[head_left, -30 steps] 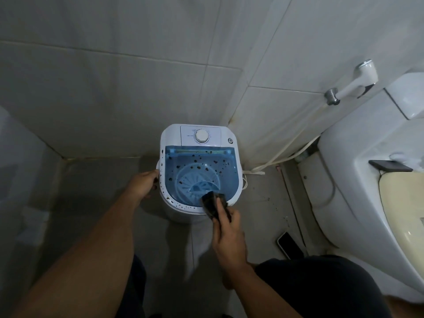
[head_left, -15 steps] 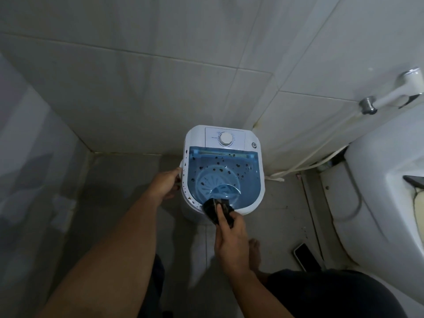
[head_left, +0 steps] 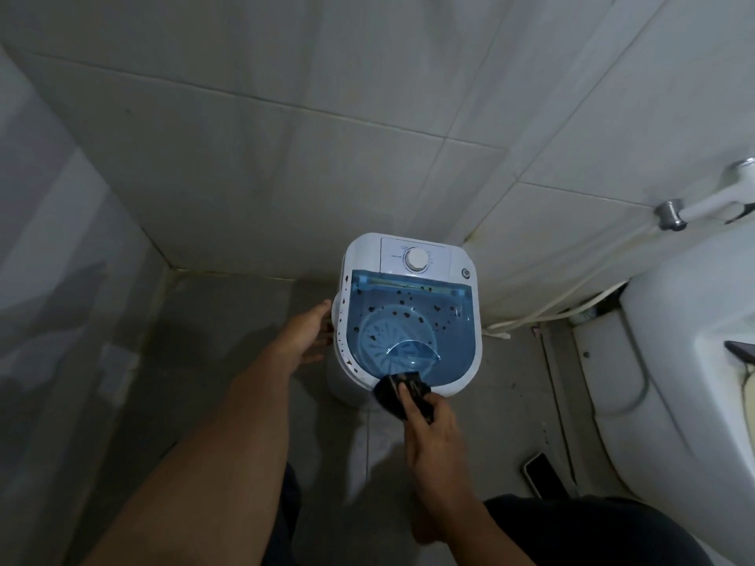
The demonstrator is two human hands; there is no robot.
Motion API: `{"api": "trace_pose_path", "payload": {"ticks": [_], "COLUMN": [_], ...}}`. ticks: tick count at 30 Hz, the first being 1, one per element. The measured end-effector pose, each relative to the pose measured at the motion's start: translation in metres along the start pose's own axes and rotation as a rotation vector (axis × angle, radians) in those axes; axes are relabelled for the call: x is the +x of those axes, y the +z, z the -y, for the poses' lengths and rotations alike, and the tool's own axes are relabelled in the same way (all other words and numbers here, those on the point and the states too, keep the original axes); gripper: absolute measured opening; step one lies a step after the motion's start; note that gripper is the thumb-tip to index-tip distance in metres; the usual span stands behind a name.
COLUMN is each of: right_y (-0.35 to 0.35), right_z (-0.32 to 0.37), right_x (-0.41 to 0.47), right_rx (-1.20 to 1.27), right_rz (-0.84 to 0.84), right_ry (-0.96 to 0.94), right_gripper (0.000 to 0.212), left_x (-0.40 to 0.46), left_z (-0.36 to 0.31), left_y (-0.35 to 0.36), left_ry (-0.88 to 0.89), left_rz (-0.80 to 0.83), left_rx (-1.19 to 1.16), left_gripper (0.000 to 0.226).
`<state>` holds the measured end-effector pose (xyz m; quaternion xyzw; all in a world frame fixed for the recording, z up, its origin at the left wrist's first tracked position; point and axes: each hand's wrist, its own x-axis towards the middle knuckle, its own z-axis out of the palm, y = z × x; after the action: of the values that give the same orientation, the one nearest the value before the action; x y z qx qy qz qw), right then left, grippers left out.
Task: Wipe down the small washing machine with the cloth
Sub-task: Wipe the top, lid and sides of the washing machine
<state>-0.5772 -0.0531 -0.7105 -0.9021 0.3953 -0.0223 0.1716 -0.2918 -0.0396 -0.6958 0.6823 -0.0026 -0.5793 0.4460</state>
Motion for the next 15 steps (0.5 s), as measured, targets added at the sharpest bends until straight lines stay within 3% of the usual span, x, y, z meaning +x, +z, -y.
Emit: {"api": "trace_pose_path", "payload": {"ticks": [9,15], "right_y": [0.002,0.003], "right_z": [0.058,0.075], "right_x": [0.036,0.056], "right_rx": [-0.125,-0.232], "right_rz": [0.022,0.05], "right_ry": [-0.076,-0.126], "right_gripper": [0.063,0.069], "left_x": [-0.005,-0.005], "left_z": [0.002,-0.002], "left_y": [-0.006,-0.007], "left_ry": [-0.01,-0.05], "left_rz": [0.037,0.07], "left_rx": [-0.006,-0.038], "left_gripper": [0.06,0.065]}}
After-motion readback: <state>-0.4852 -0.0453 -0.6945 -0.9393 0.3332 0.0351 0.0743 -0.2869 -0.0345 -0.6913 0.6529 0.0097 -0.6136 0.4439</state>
